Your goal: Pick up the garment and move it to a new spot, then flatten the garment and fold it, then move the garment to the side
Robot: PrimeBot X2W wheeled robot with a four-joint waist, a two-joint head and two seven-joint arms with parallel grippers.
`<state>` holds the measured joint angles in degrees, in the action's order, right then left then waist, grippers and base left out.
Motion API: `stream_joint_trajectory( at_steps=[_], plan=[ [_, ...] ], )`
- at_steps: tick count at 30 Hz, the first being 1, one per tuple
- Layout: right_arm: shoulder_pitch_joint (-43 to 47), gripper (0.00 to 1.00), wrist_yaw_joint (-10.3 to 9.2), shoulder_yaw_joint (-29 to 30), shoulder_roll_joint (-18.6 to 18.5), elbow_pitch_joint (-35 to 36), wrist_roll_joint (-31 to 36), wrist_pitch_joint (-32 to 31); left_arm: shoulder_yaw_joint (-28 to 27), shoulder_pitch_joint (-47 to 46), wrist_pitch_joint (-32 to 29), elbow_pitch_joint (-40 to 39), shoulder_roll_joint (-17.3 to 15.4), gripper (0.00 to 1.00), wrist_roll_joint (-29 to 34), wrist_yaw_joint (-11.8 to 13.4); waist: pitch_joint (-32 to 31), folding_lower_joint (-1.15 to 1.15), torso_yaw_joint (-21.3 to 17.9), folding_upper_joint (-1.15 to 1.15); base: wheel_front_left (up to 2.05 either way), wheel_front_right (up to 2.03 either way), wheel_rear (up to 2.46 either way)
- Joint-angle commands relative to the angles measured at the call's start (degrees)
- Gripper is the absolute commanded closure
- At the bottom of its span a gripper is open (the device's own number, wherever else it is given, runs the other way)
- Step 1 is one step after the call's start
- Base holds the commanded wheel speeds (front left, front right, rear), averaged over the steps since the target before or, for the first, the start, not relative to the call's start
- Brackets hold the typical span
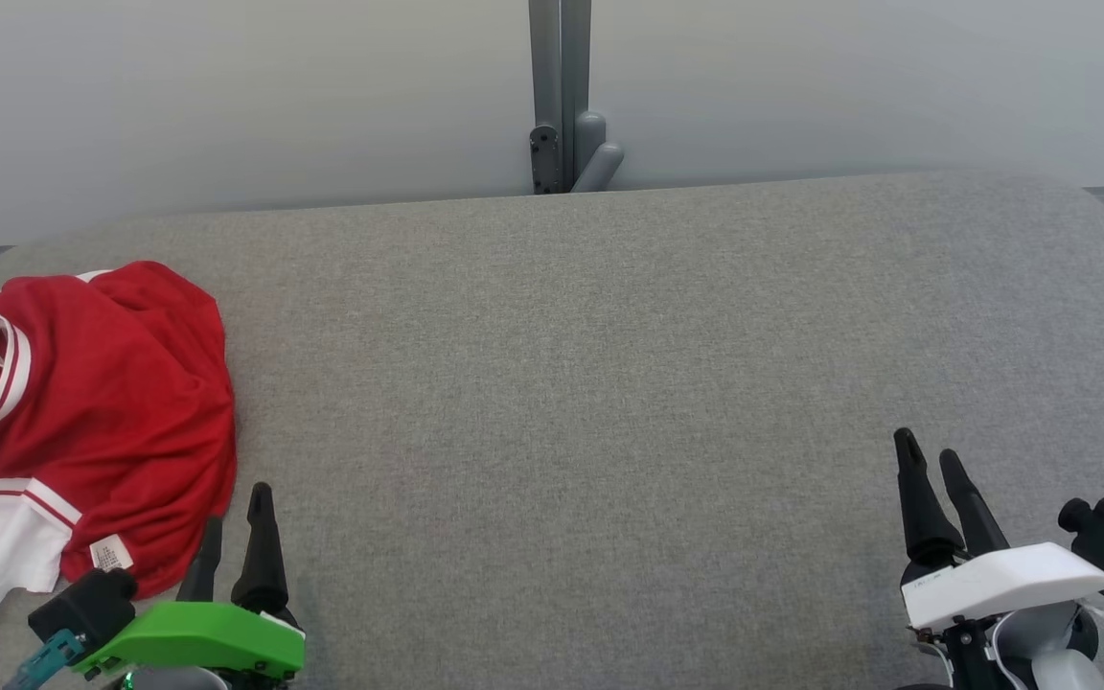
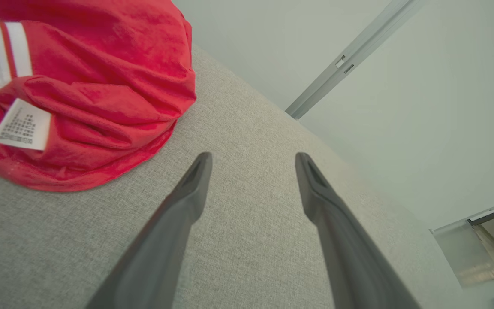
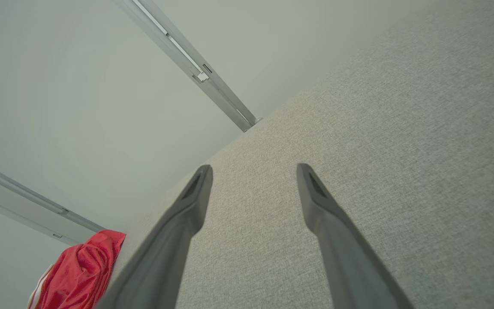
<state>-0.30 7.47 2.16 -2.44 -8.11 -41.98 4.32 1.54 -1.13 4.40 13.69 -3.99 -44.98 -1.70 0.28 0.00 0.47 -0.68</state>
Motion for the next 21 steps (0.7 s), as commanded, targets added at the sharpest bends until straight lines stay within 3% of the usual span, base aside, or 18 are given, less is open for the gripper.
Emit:
stream_joint_trajectory(
  at_steps=[1, 21],
  plan=[
    [-0.28, 0.00, 0.02, -0.21, -0.35, 0.86, 2.11, 0.72, 0.23, -0.13, 0.64, -0.27, -0.69, 0.00, 2.42, 0.37, 0.00, 0.00, 0.00, 0.26, 0.00, 0.00, 0.00],
    [1.55, 0.00, 0.02, -0.70, -0.43, 1.54, 16.30, 4.07, 4.70, 1.00, 4.02, -2.84, -3.45, 0.00, 16.96, 4.30, -0.18, 0.00, 0.21, 0.37, 0.00, 0.00, 0.00]
  ],
)
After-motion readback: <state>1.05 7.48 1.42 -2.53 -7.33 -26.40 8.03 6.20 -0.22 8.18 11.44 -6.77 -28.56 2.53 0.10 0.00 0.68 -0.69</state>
